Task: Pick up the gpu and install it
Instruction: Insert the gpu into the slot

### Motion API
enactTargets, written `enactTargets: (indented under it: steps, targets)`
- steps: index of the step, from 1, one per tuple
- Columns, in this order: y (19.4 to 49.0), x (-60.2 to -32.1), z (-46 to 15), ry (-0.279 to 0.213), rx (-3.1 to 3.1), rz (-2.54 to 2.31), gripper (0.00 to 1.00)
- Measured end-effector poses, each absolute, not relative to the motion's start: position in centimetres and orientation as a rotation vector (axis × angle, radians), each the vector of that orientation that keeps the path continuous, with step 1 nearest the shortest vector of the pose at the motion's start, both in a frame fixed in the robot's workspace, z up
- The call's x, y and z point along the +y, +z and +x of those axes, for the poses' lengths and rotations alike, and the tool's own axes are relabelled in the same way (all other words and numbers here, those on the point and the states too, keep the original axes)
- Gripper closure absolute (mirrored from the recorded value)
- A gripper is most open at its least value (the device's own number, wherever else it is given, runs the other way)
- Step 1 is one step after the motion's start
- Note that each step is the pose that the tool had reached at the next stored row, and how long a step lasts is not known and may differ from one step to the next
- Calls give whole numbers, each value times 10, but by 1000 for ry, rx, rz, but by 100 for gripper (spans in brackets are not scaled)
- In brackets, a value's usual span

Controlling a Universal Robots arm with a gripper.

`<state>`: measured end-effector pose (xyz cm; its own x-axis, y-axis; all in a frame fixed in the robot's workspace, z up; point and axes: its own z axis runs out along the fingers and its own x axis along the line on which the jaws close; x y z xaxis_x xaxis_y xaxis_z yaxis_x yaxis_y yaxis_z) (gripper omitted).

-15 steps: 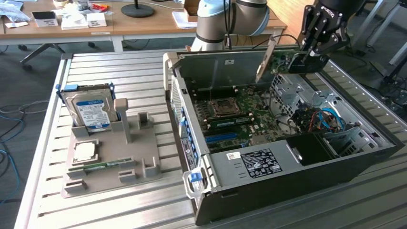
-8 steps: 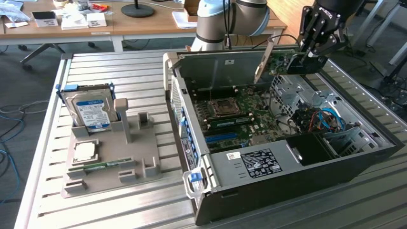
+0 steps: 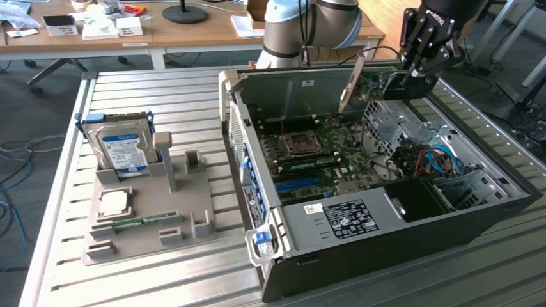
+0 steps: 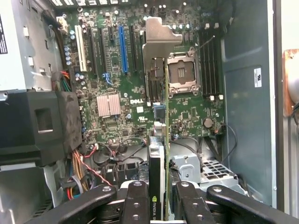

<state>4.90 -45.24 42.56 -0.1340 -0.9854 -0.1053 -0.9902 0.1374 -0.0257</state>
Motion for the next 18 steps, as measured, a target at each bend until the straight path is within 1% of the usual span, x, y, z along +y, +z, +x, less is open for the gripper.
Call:
enactTargets:
  steps: [18]
  targets:
    - [424,-453,20,76,2295,-2000,73]
